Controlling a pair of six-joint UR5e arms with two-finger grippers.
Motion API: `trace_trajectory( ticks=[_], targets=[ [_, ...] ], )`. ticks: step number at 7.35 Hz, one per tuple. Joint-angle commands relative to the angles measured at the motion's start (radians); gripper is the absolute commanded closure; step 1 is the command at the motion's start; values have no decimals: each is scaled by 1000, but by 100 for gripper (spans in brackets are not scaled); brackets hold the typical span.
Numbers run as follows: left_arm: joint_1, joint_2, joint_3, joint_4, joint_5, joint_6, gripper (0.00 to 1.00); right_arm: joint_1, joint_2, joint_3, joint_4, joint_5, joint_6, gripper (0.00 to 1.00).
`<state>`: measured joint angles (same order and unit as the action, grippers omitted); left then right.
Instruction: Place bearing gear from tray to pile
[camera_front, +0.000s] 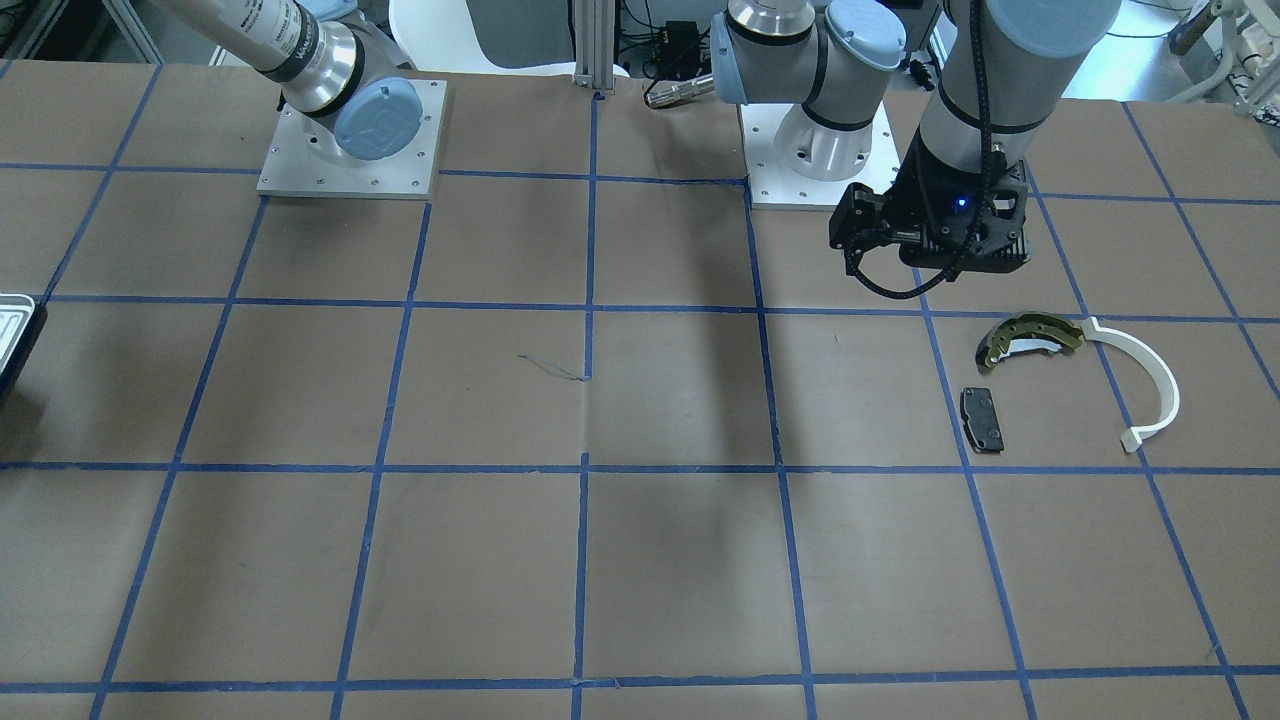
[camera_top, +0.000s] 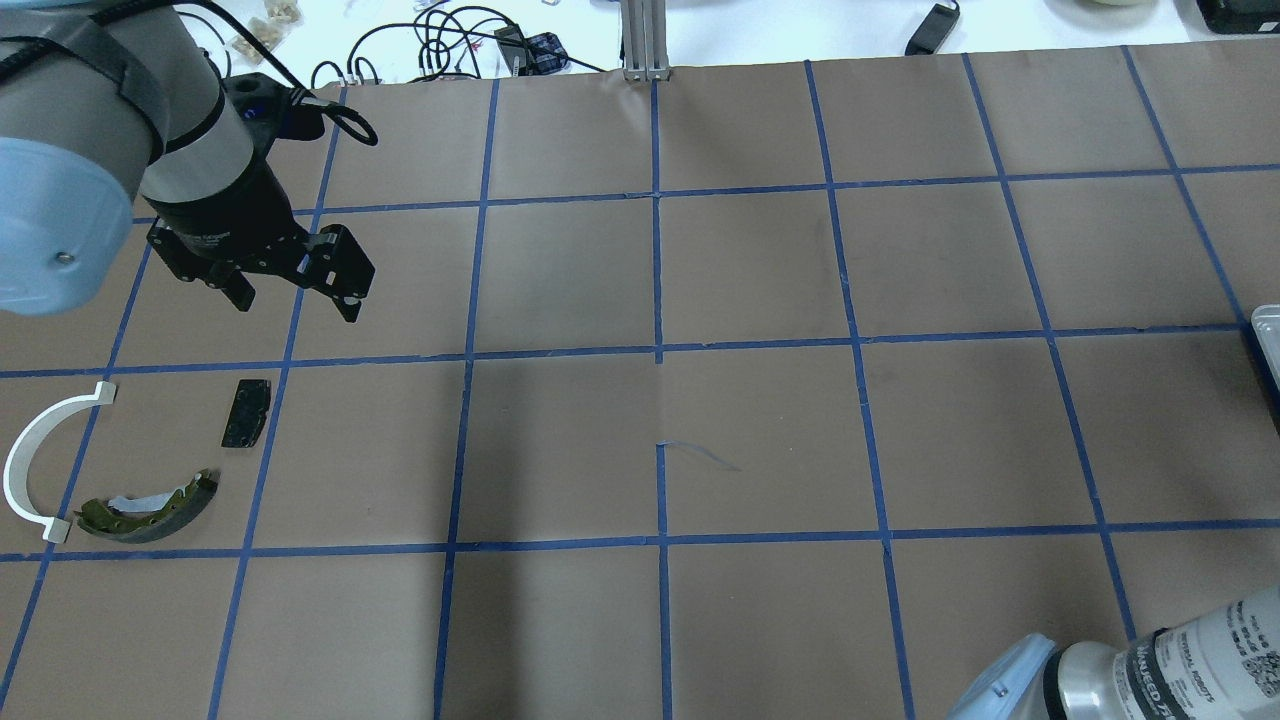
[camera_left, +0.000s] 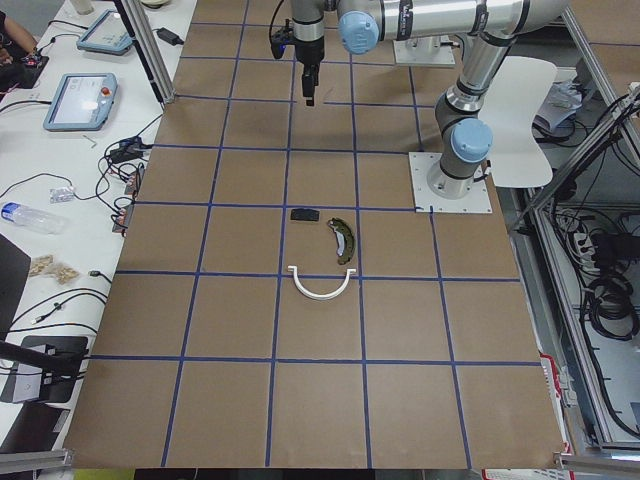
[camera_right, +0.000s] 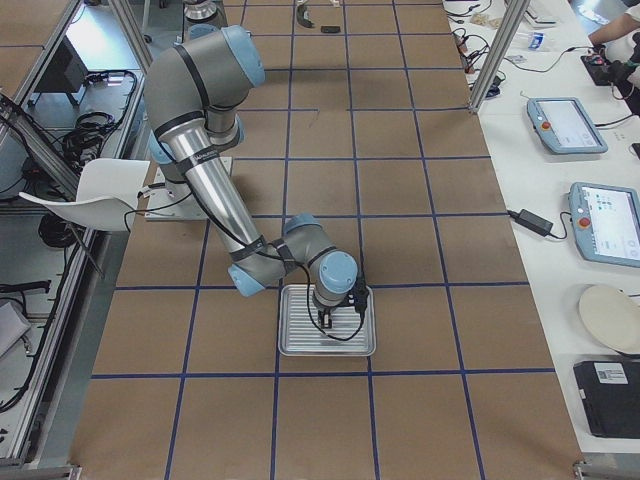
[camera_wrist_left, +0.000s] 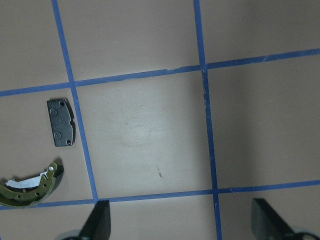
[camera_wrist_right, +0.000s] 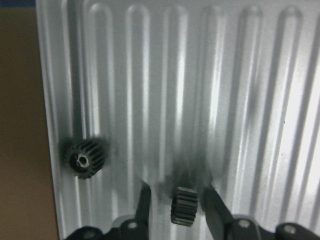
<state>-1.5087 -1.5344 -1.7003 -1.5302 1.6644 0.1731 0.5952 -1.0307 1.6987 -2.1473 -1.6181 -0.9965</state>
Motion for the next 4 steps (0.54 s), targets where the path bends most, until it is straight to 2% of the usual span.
trace_trajectory(
  ticks=[1, 3, 4],
  targets=[
    [4, 0, 1, 1, 0, -1, 0, 0, 0, 2, -23, 0, -1, 68],
    [7, 0, 1, 2, -2, 0, 0, 0, -2, 2, -22, -12, 2, 90],
    [5, 0, 1, 1, -2, -1, 0, 9, -31, 4, -11, -61, 19, 100]
  ],
)
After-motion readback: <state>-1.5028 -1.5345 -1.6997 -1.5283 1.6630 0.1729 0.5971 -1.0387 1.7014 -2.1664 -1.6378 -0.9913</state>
